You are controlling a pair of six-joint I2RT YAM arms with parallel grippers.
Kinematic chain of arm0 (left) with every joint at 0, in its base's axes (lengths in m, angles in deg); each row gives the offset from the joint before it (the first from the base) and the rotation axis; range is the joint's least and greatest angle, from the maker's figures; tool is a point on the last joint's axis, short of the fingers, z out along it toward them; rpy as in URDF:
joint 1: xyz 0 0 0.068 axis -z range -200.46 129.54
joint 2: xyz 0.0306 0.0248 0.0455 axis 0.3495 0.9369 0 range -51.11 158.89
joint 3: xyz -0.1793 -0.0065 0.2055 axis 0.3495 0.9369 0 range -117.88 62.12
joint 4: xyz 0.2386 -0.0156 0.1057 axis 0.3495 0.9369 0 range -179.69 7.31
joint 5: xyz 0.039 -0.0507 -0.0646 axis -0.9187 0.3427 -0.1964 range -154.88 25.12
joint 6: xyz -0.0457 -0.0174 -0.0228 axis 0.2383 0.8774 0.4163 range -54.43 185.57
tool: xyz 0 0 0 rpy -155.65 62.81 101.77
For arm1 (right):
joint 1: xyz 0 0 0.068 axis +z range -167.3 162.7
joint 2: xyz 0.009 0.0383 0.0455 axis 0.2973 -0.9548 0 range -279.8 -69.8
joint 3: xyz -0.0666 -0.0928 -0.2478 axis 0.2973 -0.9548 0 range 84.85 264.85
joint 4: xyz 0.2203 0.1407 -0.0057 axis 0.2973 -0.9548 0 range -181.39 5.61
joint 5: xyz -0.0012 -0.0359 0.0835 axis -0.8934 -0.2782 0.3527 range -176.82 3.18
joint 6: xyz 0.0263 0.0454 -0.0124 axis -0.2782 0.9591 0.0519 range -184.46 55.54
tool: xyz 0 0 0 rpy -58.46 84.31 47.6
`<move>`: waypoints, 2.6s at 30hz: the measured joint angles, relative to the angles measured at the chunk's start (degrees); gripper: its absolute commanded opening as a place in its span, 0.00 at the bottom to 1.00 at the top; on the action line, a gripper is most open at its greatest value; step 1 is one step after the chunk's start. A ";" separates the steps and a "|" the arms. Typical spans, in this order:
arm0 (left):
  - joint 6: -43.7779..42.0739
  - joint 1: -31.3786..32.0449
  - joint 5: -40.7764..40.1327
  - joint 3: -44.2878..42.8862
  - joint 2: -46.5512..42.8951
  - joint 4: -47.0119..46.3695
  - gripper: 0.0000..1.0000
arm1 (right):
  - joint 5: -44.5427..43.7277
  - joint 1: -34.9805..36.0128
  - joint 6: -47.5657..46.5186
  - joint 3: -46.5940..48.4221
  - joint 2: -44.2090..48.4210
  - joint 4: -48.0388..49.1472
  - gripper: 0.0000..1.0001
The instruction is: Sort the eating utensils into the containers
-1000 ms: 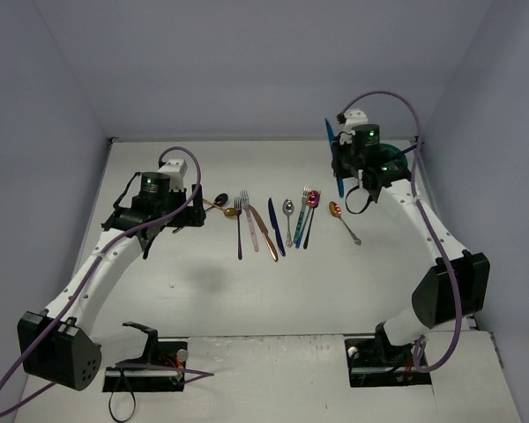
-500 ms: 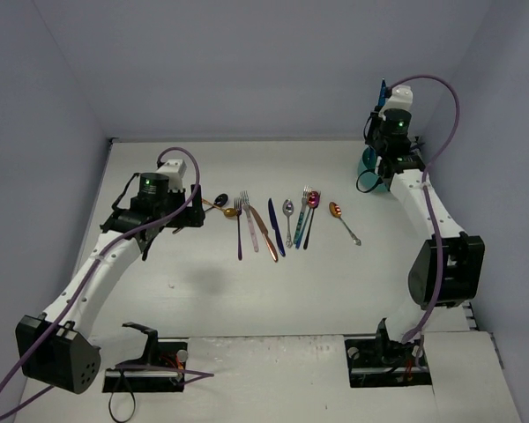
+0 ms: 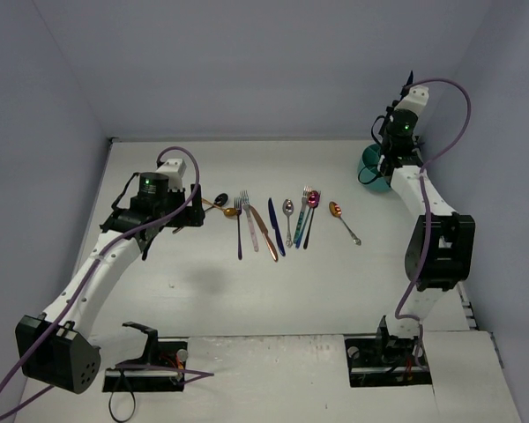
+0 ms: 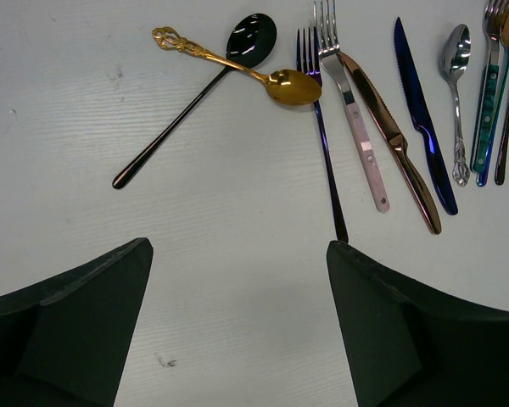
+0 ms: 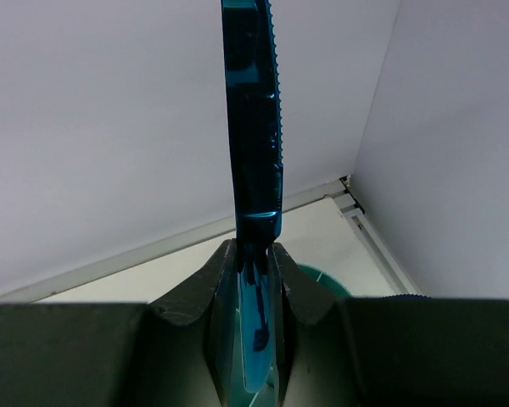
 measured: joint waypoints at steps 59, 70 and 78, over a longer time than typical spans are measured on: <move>0.00 -1.01 -0.56 0.00 0.01 0.00 0.82 | -2.75 -1.16 3.85 -6.75 -13.65 12.49 0.24; 0.00 -1.38 -0.54 0.00 0.01 0.00 0.82 | -3.45 -1.01 4.42 -7.80 -13.59 12.48 0.36; 0.02 -1.78 -0.36 0.00 0.01 0.00 0.82 | -3.37 -0.66 4.31 -10.48 -10.10 11.84 0.51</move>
